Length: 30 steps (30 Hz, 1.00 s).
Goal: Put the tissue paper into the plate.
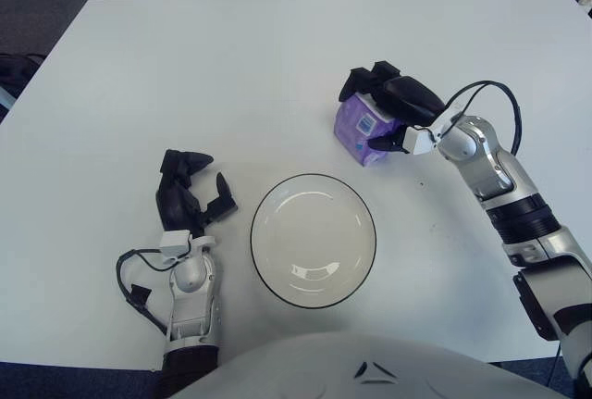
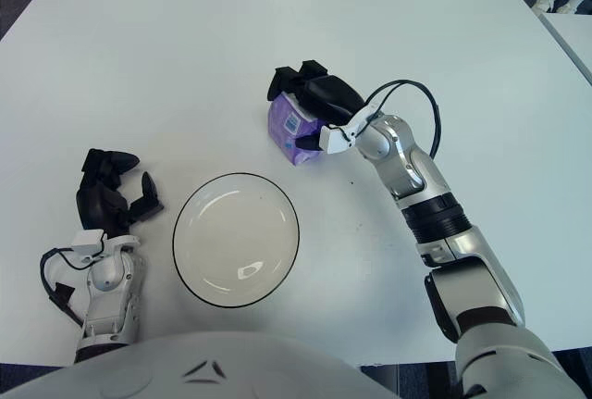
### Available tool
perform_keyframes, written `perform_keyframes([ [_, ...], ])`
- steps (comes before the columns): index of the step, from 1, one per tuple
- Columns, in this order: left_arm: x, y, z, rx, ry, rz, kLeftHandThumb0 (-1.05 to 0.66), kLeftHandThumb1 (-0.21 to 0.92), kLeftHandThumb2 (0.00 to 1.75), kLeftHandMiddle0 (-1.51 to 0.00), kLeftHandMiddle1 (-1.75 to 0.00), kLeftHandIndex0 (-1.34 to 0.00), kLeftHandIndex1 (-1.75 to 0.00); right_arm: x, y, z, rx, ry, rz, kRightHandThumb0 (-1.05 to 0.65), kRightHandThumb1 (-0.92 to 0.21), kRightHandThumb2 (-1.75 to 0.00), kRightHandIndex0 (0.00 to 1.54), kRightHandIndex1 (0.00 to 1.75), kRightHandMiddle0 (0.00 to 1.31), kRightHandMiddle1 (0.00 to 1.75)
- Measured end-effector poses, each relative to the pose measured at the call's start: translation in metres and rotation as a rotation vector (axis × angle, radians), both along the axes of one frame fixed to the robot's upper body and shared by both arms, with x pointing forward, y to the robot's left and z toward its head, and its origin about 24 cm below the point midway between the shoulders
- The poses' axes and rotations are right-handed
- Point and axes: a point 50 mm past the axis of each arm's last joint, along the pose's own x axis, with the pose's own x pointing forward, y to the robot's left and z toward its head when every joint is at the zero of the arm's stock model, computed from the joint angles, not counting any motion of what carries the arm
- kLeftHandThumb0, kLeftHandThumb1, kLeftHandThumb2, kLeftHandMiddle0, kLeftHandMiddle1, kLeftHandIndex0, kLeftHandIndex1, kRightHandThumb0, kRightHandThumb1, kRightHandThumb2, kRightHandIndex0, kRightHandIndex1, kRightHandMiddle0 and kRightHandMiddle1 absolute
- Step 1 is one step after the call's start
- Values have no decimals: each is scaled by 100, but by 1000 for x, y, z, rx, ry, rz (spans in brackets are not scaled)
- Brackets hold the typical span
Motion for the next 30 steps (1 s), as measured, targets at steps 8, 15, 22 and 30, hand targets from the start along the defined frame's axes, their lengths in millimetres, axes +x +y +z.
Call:
perform_keyframes([
  [8, 0, 0, -1, 2, 4, 0, -1, 25, 136, -68, -161, -47, -175, -1, -1, 1, 73, -3, 0, 0, 6, -170, 95, 160, 66, 175],
  [15, 0, 0, -1, 2, 4, 0, -1, 25, 136, -69, -161, -47, -175, -4, -3, 3, 160, -37, -8, 0, 6, -169, 95, 159, 66, 175],
  [22, 0, 0, 0, 2, 0, -1, -1, 25, 136, -69, -162, -46, -175, -9, 0, 9, 256, -89, 4, 0, 4, -168, 94, 160, 64, 175],
  [30, 1, 1, 0, 0, 0, 0, -1, 25, 137, -68, -163, -46, -175, -17, 4, 23, 493, -193, 96, 0, 4, -169, 93, 162, 64, 175],
])
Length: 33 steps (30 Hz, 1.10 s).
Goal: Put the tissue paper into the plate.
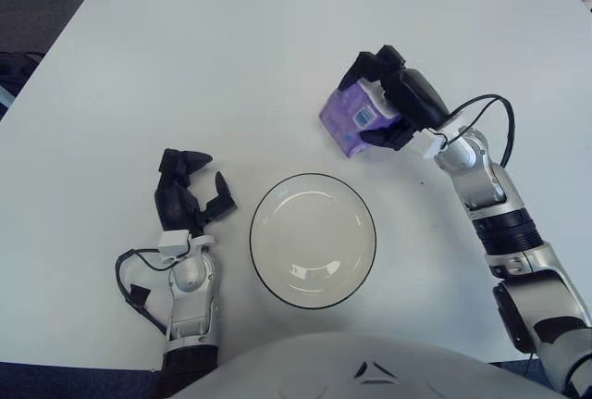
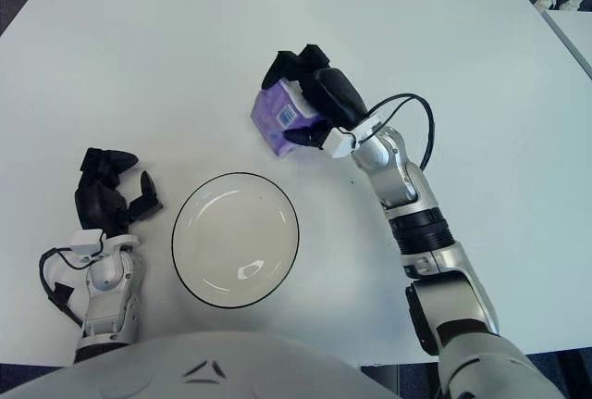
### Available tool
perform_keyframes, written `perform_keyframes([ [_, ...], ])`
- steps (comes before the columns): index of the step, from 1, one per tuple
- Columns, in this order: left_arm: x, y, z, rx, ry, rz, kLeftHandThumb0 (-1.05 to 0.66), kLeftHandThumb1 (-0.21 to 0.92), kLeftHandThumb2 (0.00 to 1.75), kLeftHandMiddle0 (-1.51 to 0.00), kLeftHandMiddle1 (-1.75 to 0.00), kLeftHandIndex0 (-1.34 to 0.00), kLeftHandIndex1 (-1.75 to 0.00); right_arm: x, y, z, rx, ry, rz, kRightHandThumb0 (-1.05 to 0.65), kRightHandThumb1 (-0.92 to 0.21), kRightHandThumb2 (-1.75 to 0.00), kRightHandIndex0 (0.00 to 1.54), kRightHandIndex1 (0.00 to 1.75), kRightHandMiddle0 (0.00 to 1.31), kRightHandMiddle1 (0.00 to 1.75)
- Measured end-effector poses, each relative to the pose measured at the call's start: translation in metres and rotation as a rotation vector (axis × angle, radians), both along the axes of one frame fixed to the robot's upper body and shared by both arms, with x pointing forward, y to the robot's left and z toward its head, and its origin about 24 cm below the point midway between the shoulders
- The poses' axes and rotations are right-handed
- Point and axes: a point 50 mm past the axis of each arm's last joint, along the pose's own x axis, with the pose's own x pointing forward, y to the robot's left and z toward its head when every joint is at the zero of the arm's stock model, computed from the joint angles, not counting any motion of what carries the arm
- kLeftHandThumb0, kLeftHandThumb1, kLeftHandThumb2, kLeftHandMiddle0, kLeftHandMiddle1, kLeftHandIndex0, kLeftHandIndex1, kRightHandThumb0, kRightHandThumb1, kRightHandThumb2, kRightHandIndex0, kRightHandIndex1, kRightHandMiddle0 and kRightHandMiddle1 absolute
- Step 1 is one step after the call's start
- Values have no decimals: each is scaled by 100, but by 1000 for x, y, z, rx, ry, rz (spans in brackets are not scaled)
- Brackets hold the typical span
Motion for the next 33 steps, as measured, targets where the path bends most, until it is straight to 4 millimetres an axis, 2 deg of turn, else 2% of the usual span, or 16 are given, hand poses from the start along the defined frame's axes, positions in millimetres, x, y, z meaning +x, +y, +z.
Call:
perform_keyframes([
  [11, 3, 0, 0, 5, 2, -1, -1, 26, 138, -66, -167, -46, -175, -14, 4, 15, 136, -62, 120, 0, 10, -174, 97, 161, 69, 175],
  [17, 6, 0, 1, 4, -9, -5, -1, 25, 139, -65, -170, -45, -175, -17, 5, 16, 145, -52, 194, 0, 11, -174, 99, 157, 71, 175],
  [25, 8, 1, 1, 5, -20, -5, -1, 25, 138, -68, -165, -46, -175, -31, 18, 14, 189, -36, 309, 0, 11, -173, 98, 156, 71, 175],
  [27, 8, 1, 1, 6, -23, -5, -1, 25, 138, -68, -165, -46, -175, -34, 19, 14, 164, -67, 296, 0, -2, -160, 89, 158, 60, 175],
  [29, 9, 1, 3, 7, -31, -5, -1, 25, 139, -67, -167, -46, -175, -38, 21, 16, 110, -136, 292, 0, -5, -156, 88, 156, 59, 175],
  [33, 10, 2, 2, 6, -21, -2, -1, 25, 139, -65, -170, -46, -175, -43, 20, 20, 38, -216, 402, 0, -5, -158, 87, 159, 58, 175],
])
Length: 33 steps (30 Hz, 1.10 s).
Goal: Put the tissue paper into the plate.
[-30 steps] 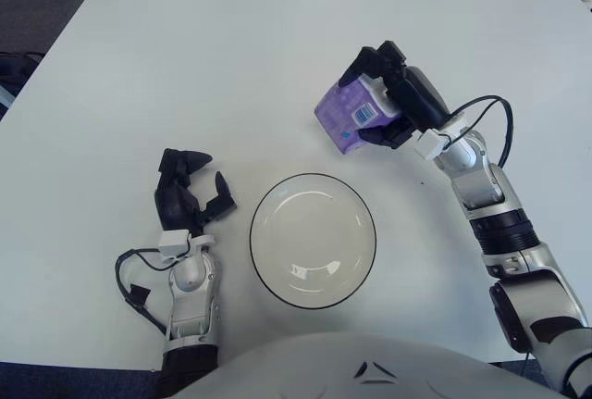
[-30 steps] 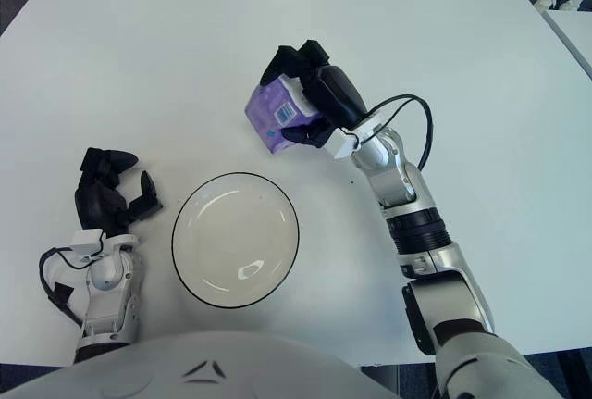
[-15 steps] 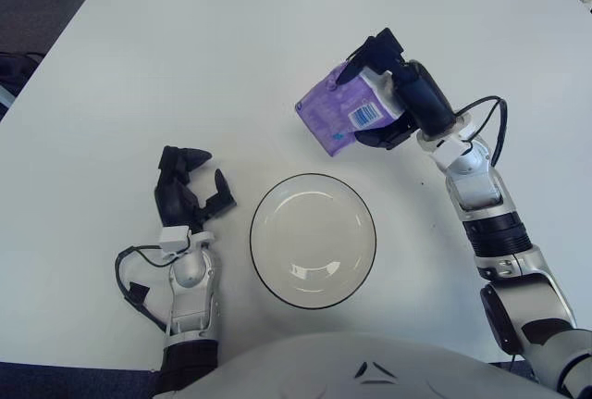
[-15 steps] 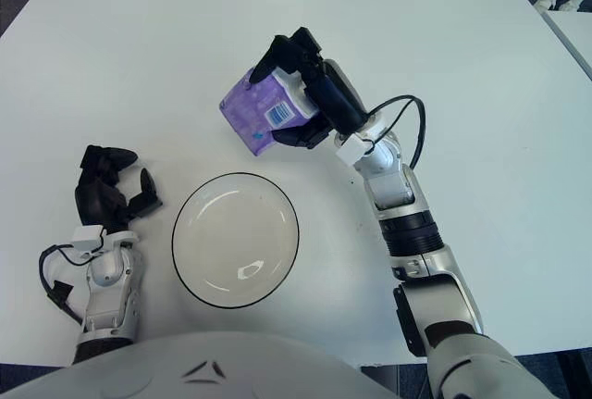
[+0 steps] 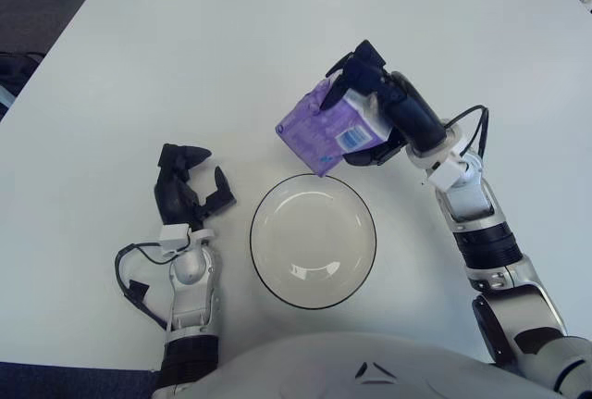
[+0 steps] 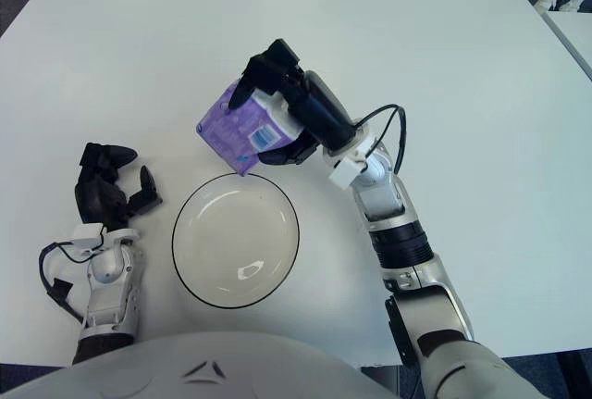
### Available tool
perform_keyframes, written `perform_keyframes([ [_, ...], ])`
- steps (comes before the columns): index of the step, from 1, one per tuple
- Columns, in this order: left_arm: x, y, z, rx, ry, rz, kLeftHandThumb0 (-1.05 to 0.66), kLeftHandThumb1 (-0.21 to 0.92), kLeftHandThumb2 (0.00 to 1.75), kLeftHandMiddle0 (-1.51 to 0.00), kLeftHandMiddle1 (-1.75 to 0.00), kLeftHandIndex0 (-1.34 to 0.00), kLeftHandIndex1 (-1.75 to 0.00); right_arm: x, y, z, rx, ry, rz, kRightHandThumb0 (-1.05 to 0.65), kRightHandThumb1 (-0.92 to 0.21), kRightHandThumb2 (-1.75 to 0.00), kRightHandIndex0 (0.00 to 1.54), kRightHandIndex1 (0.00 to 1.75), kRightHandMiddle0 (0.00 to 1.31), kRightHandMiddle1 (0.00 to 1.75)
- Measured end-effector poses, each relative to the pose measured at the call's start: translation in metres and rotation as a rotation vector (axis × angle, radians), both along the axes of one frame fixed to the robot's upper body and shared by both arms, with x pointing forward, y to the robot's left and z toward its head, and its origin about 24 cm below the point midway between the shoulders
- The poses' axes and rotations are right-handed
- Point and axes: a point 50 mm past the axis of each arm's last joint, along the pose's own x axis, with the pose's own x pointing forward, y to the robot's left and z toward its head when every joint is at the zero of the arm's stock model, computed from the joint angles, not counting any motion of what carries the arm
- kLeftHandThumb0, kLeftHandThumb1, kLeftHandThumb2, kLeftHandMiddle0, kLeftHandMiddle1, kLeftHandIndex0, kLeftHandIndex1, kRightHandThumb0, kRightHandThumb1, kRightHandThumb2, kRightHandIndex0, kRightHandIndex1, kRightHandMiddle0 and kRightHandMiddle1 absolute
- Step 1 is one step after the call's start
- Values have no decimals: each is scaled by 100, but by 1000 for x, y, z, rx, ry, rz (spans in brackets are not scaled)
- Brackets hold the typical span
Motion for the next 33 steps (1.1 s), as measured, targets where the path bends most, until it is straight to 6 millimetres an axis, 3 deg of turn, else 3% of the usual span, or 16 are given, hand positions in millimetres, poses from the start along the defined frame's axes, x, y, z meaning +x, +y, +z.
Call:
perform_keyframes([
  [6, 0, 0, 0, 1, 3, 1, -1, 27, 138, -62, -172, -45, -175, -5, 2, -2, -89, 75, 177, 0, 1, -167, 89, 168, 62, 174],
  [11, 1, 1, 0, 0, 3, 1, -1, 28, 136, -61, -170, -45, -175, -10, -1, -8, -243, 137, 279, -1, 8, -171, 93, 173, 75, 157],
  [13, 1, 1, 0, -1, 0, 2, -1, 28, 135, -61, -169, -45, -175, -11, -3, -8, -277, 131, 301, -1, 7, -169, 92, 174, 77, 152],
  [17, 0, 1, -1, -1, -6, 4, -1, 29, 134, -63, -167, -44, -175, -11, -4, -5, -337, 76, 338, -1, -7, -159, 71, 175, 67, 170],
  [22, 1, 1, -1, -4, -10, 4, -1, 29, 134, -64, -166, -44, -175, -11, -3, 1, -390, -4, 348, -1, -14, -152, 63, 175, 62, 174],
  [31, 1, 1, 0, -5, -22, 6, -1, 27, 135, -66, -163, -46, -175, -9, -2, 1, -441, 4, 346, -1, -18, -148, 60, 175, 59, 175],
  [33, 1, 1, 0, -5, -21, 6, -1, 26, 135, -66, -164, -46, -175, -9, -1, -1, -463, -1, 339, -1, -13, -149, 70, 175, 67, 157],
])
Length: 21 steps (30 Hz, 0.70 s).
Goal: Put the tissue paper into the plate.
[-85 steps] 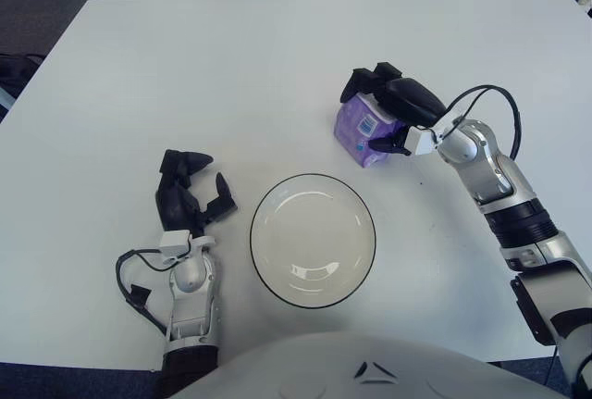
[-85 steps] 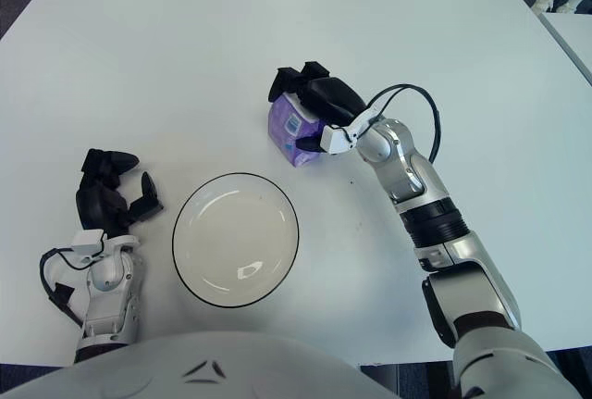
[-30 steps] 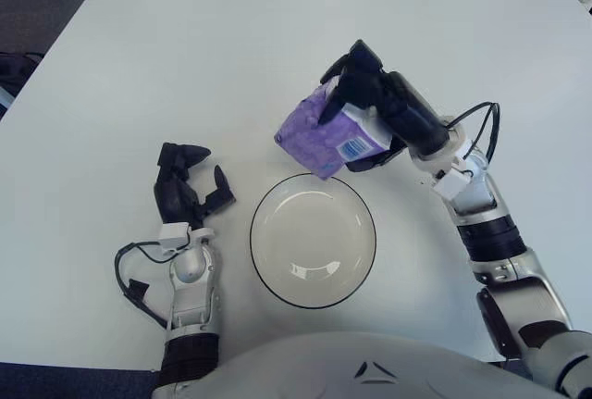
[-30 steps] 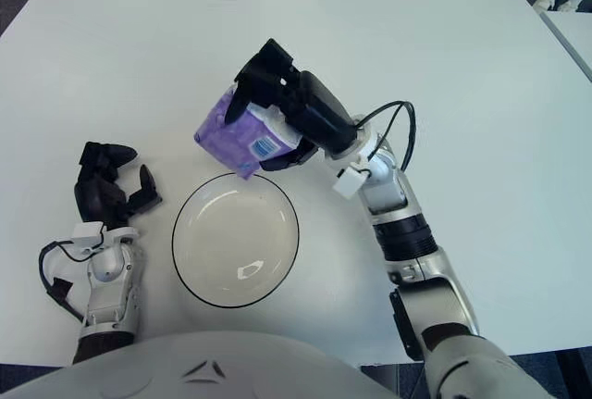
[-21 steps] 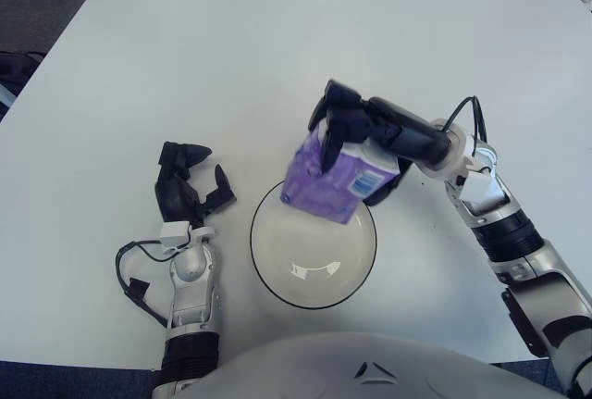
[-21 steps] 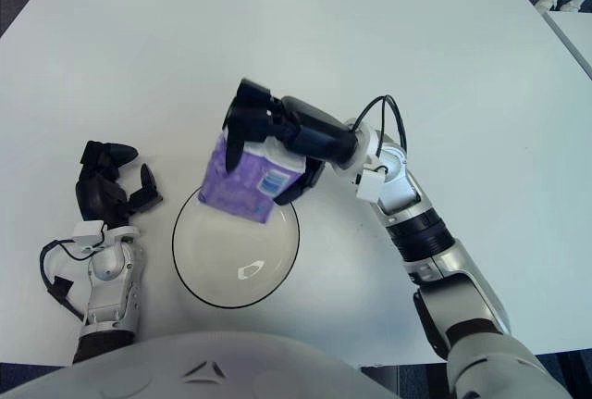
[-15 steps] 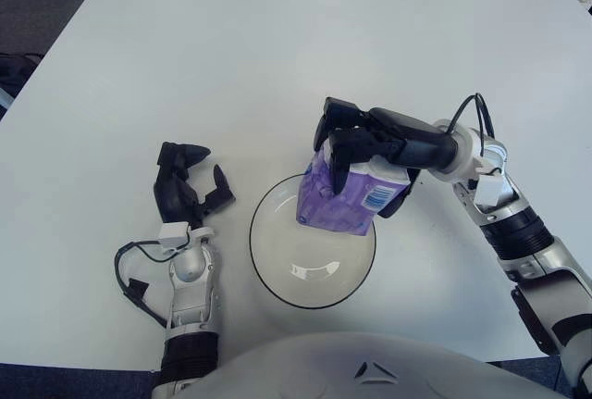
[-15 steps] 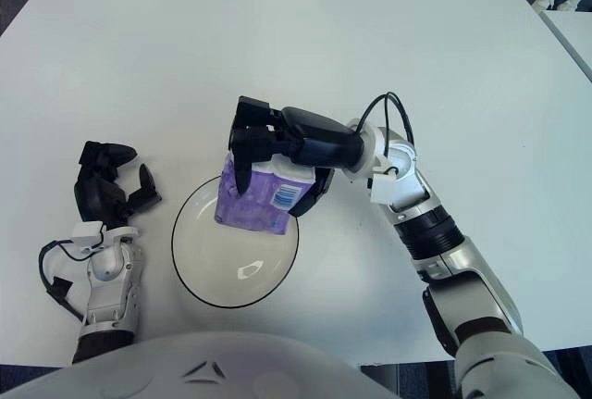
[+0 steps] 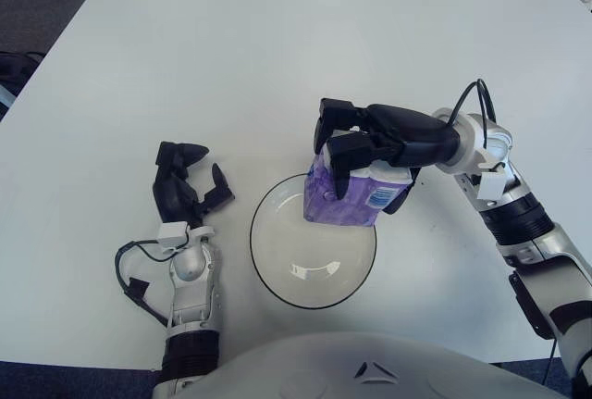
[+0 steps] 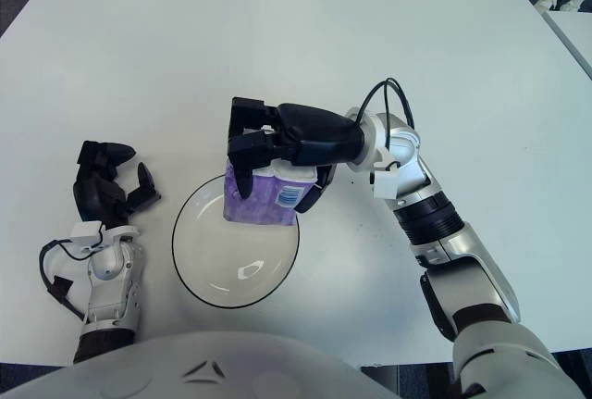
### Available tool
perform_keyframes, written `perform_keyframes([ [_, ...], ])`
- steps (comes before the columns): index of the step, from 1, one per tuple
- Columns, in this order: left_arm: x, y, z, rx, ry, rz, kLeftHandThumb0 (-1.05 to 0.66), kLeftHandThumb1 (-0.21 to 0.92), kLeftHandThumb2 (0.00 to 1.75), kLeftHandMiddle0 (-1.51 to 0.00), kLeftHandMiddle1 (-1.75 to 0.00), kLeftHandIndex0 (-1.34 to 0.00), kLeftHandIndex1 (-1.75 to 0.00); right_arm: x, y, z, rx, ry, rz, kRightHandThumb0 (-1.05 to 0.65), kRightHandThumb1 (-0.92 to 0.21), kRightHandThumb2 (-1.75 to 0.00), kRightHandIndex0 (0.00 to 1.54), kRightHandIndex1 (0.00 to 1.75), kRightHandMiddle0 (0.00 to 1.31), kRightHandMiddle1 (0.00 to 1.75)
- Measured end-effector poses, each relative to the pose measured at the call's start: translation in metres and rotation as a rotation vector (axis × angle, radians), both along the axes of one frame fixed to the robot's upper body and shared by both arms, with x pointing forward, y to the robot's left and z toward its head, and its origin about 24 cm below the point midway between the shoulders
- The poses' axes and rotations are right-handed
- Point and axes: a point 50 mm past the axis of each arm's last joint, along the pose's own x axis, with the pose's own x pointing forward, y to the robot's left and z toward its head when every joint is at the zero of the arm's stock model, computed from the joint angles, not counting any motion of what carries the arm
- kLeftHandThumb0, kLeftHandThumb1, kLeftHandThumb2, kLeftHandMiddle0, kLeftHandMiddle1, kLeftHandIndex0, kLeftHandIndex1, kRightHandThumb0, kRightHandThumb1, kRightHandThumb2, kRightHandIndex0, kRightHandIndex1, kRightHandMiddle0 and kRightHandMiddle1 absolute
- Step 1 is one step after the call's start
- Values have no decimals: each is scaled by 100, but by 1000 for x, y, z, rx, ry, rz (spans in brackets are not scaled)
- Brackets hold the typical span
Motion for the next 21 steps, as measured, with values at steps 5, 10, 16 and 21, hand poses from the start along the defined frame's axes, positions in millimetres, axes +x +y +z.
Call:
perform_keyframes([
  [5, 0, 0, 0, 0, -1, 0, -1, 26, 137, -66, -165, -46, -175, 1, 1, -1, -18, 4, -20, -1, -8, -149, 79, 175, 76, 141],
  [10, 0, 0, 0, 1, -3, 0, -1, 25, 140, -66, -170, -45, -175, 1, 1, -3, 18, 21, -60, -1, -30, -120, 56, 175, 72, 131],
  [16, 1, -1, 0, 10, 11, -5, -1, 3, 165, -83, -174, -60, -173, 1, 2, -4, 74, -4, -141, -35, -83, -74, 9, 125, 18, 132],
  [21, 1, -2, 0, 22, 25, -3, -1, -4, 171, -88, -175, -67, -169, 1, 3, -5, 112, -26, -158, -67, -91, -83, 1, 38, 2, 74],
])
